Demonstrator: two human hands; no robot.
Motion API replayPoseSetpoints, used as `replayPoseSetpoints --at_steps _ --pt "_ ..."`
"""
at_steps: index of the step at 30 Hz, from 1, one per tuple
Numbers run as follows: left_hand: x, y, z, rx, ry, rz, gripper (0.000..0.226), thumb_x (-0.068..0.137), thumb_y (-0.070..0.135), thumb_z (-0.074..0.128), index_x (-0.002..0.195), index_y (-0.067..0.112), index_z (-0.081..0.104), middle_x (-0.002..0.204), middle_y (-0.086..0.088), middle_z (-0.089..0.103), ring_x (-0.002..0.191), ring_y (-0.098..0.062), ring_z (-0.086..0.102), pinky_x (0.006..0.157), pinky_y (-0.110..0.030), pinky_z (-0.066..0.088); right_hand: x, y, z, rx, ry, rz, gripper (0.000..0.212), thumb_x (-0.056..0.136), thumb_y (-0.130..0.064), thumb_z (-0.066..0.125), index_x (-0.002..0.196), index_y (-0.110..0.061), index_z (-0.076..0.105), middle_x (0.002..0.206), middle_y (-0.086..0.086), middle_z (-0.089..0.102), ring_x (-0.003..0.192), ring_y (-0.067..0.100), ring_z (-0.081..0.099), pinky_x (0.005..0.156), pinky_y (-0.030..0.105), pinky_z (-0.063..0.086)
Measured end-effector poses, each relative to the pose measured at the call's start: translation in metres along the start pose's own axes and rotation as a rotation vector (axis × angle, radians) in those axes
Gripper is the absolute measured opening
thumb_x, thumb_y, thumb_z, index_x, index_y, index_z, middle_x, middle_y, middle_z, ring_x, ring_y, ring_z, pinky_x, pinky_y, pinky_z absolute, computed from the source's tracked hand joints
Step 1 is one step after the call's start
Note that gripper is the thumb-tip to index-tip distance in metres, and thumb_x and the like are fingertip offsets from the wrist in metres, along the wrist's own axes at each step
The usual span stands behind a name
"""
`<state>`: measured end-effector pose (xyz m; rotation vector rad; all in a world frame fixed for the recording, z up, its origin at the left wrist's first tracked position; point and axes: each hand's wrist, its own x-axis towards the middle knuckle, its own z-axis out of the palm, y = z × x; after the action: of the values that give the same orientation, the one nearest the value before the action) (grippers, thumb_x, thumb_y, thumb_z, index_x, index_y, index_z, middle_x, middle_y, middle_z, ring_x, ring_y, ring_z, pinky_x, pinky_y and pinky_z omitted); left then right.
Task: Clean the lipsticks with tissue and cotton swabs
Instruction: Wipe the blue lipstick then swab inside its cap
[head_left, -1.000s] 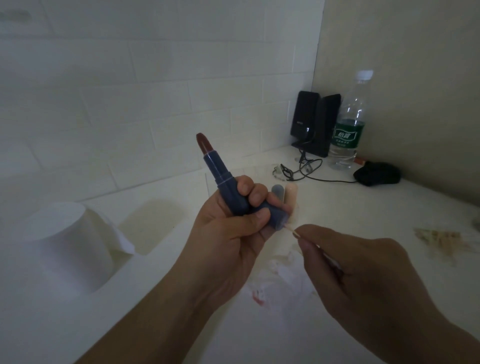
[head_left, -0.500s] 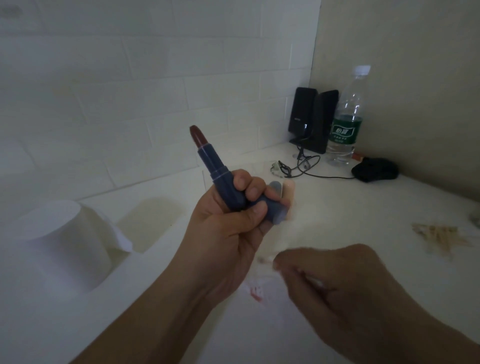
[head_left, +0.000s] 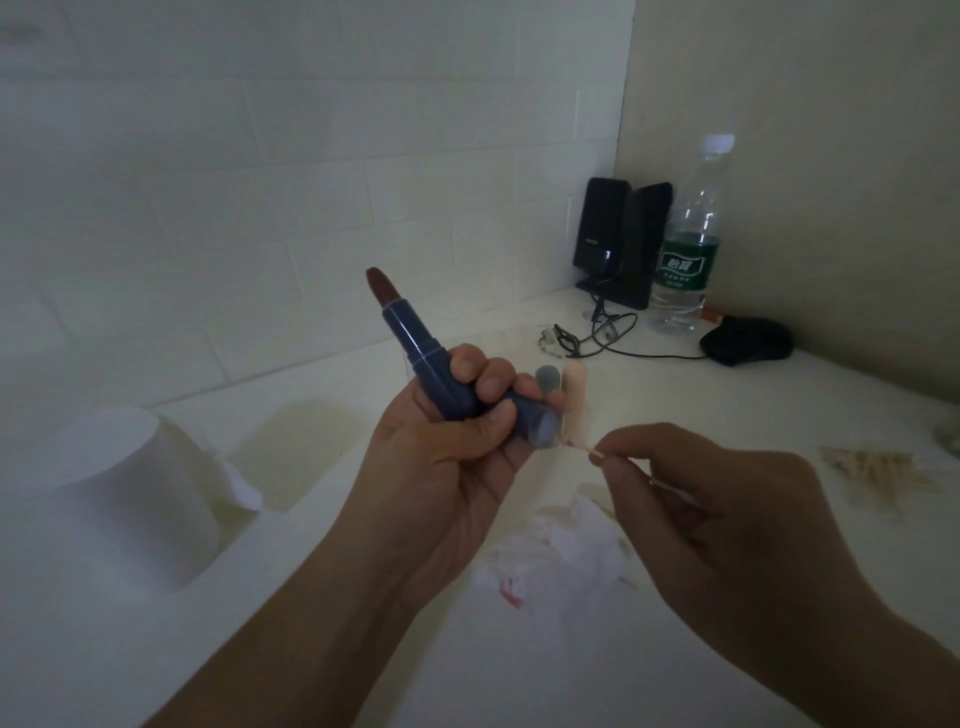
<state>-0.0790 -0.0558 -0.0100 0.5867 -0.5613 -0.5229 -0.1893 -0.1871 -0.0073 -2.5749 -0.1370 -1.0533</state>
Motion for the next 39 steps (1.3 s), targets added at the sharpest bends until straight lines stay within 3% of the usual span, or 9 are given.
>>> replayPoseSetpoints --at_steps 10,14,17,21,24,28,32,35,39 --pt "-0.003 -0.004 -0.002 0.247 -0.027 0.044 0.036 0.067 -0.020 0.047 0.080 0.013 0.045 0.075 -0.003 0.050 0.083 -0.020 0.058 0.099 -0.042 0.048 -0.002 0.000 0.001 -0.164 -0.007 -0.067 0.016 0.079 -0.025 0.063 0.080 -0.014 0.074 0.044 -0.014 0.040 0.032 0.002 0.032 0.043 0.007 0.026" --pt "-0.004 -0.005 0.000 0.269 -0.013 0.037 0.035 0.066 -0.020 0.047 0.080 0.013 0.046 0.075 -0.003 0.051 0.083 -0.020 0.058 0.093 -0.037 0.052 -0.006 0.001 0.004 -0.225 -0.086 -0.059 0.026 0.084 -0.032 0.052 0.071 -0.019 0.070 0.042 -0.009 0.049 0.030 0.004 0.039 0.045 0.004 0.016" --pt "-0.005 -0.007 0.001 0.265 -0.009 0.026 0.034 0.066 -0.020 0.046 0.080 0.011 0.045 0.074 -0.003 0.051 0.081 -0.020 0.059 0.087 -0.034 0.054 -0.005 0.001 0.002 -0.160 -0.095 -0.058 0.029 0.085 -0.032 0.046 0.068 -0.022 0.067 0.041 -0.010 0.044 0.032 0.002 0.032 0.042 0.007 0.020" --pt "-0.005 -0.008 0.003 0.281 0.005 0.024 0.034 0.065 -0.020 0.046 0.078 0.011 0.045 0.073 -0.003 0.050 0.078 -0.019 0.059 0.082 -0.033 0.054 -0.002 0.000 0.000 -0.219 -0.023 -0.030 0.014 0.082 -0.023 0.067 0.068 -0.020 0.068 0.043 -0.011 0.028 0.033 0.003 0.025 0.042 0.009 0.022" --pt "-0.006 -0.008 0.004 0.307 0.010 0.025 0.032 0.066 -0.018 0.048 0.078 0.012 0.045 0.073 -0.002 0.051 0.077 -0.019 0.061 0.081 -0.035 0.054 -0.006 -0.003 0.004 -0.287 -0.053 -0.063 0.021 0.084 -0.019 0.065 0.063 -0.021 0.060 0.041 -0.010 0.030 0.035 0.004 0.020 0.044 0.008 0.014" --pt "-0.006 -0.010 0.003 0.310 0.024 0.018 0.031 0.067 -0.017 0.048 0.078 0.011 0.044 0.073 -0.003 0.050 0.076 -0.019 0.062 0.080 -0.035 0.055 -0.006 -0.006 0.004 -0.118 -0.126 -0.070 0.023 0.084 -0.025 0.053 0.061 -0.025 0.050 0.047 -0.011 0.022 0.037 0.006 0.021 0.041 0.009 0.018" --pt "-0.004 -0.010 -0.001 0.268 0.043 -0.023 0.029 0.068 -0.016 0.048 0.078 0.012 0.046 0.073 -0.004 0.051 0.078 -0.020 0.062 0.080 -0.034 0.054 -0.003 -0.001 0.003 0.154 -0.103 0.023 0.019 0.085 -0.023 0.059 0.067 -0.023 0.063 0.044 -0.015 0.045 0.038 0.005 0.045 0.044 -0.001 0.028" --pt "-0.004 -0.008 -0.002 0.201 0.045 -0.063 0.028 0.070 -0.015 0.047 0.080 0.011 0.046 0.074 -0.004 0.052 0.079 -0.022 0.062 0.079 -0.035 0.055 -0.003 -0.002 0.005 0.203 -0.028 0.050 0.012 0.085 -0.021 0.062 0.079 -0.019 0.072 0.048 -0.012 0.056 0.042 0.004 0.052 0.046 -0.003 0.030" --pt "-0.004 -0.007 -0.001 0.148 0.050 -0.107 0.030 0.078 -0.019 0.047 0.081 0.010 0.046 0.075 -0.006 0.052 0.080 -0.023 0.061 0.075 -0.032 0.056 -0.001 -0.004 0.001 0.146 0.030 0.051 0.011 0.083 -0.018 0.063 0.085 -0.015 0.073 0.046 -0.017 0.045 0.044 0.005 0.050 0.044 -0.004 0.026"
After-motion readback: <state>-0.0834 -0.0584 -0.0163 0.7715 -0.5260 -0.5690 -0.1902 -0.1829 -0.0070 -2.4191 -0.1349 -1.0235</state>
